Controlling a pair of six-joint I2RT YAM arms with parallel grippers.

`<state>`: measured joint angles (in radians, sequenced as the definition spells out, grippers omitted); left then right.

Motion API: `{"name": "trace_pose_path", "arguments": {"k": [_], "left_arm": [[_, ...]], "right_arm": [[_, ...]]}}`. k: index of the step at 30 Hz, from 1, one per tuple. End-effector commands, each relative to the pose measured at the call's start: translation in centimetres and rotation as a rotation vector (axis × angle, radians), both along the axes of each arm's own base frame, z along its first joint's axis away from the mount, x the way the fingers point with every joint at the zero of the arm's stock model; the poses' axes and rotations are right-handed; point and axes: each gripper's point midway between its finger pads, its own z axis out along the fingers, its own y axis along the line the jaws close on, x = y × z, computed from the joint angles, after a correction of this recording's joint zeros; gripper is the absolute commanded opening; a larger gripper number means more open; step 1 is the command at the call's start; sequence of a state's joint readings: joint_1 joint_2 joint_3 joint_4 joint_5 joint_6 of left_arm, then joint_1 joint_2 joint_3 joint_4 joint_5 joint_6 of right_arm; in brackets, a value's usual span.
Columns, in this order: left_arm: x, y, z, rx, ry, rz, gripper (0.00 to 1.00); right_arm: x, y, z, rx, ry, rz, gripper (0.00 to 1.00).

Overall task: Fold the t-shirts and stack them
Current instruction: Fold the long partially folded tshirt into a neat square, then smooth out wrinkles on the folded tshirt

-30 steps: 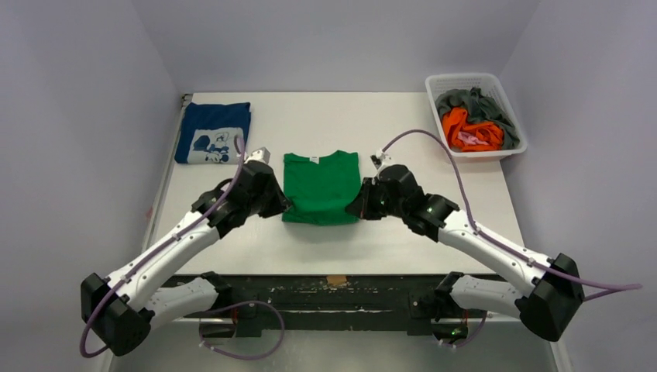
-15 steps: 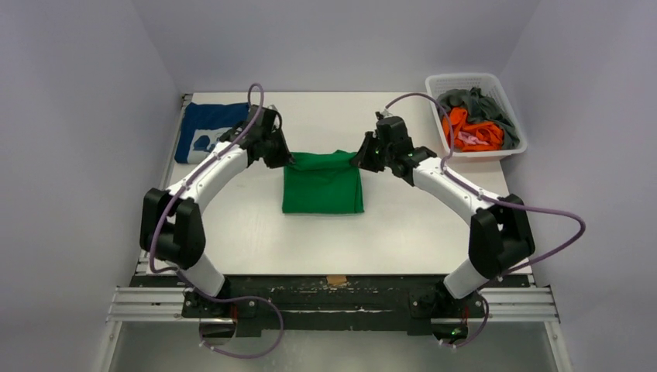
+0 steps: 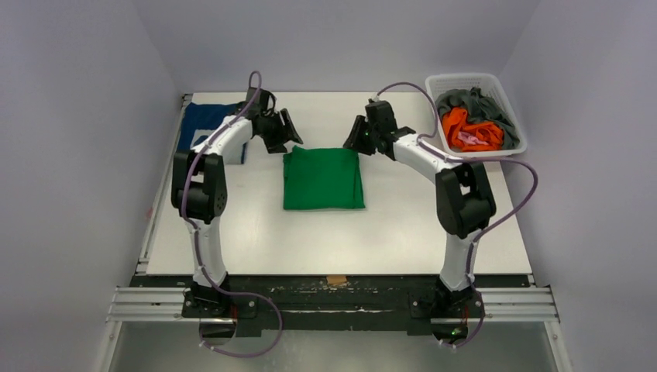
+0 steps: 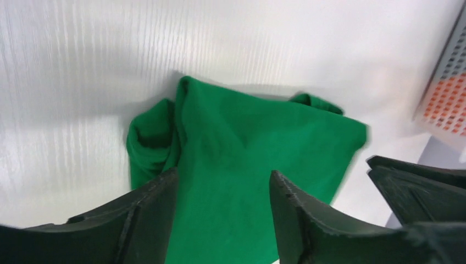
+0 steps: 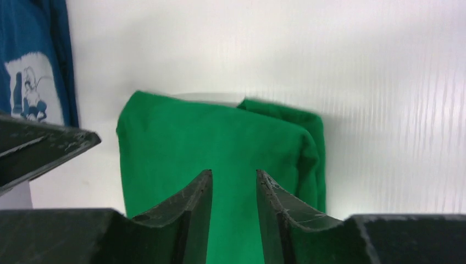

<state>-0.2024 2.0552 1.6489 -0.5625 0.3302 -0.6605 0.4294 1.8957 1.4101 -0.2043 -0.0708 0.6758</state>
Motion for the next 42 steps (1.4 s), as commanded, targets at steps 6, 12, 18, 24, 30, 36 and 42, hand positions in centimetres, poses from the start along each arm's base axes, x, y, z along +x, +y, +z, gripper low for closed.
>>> {"name": "trace_pose_path", "arguments": {"k": [6, 12, 18, 24, 30, 36, 42], "left_arm": [[0.3, 0.0, 6.1, -0.022, -0.167, -0.035, 0.95], [-0.7, -4.0, 5.0, -0.107, -0.165, -0.151, 1.00], [0.8, -6.0, 0.5, -0.096, -0.070, -0.134, 1.00], [-0.9, -5.7, -4.9, -0.087, 0.116, -0.104, 1.00], [-5.2, -4.9, -6.5, -0.078, 0.143, -0.090, 1.00], [-10.1, -4.9, -6.4, -0.031, 0.142, -0.111, 1.00], [-12.9, -4.6, -3.1, -0.014, 0.058, -0.089, 1.00]], "right_arm": [[3.4, -0.7, 2.5, -0.052, -0.071, 0.034, 0.46], [1.4, 1.7, 2.6, 0.090, -0.115, 0.164, 0.49], [1.1, 3.4, -1.2, 0.157, -0.042, 0.212, 0.50], [1.0, 2.0, -8.4, 0.038, 0.068, 0.191, 0.51], [-3.2, 1.3, -12.1, 0.054, 0.162, 0.200, 0.51], [-8.7, 0.9, -12.8, 0.023, 0.196, 0.231, 0.51], [-9.5, -0.2, -9.1, -0.012, 0.130, 0.206, 0.53]]}}
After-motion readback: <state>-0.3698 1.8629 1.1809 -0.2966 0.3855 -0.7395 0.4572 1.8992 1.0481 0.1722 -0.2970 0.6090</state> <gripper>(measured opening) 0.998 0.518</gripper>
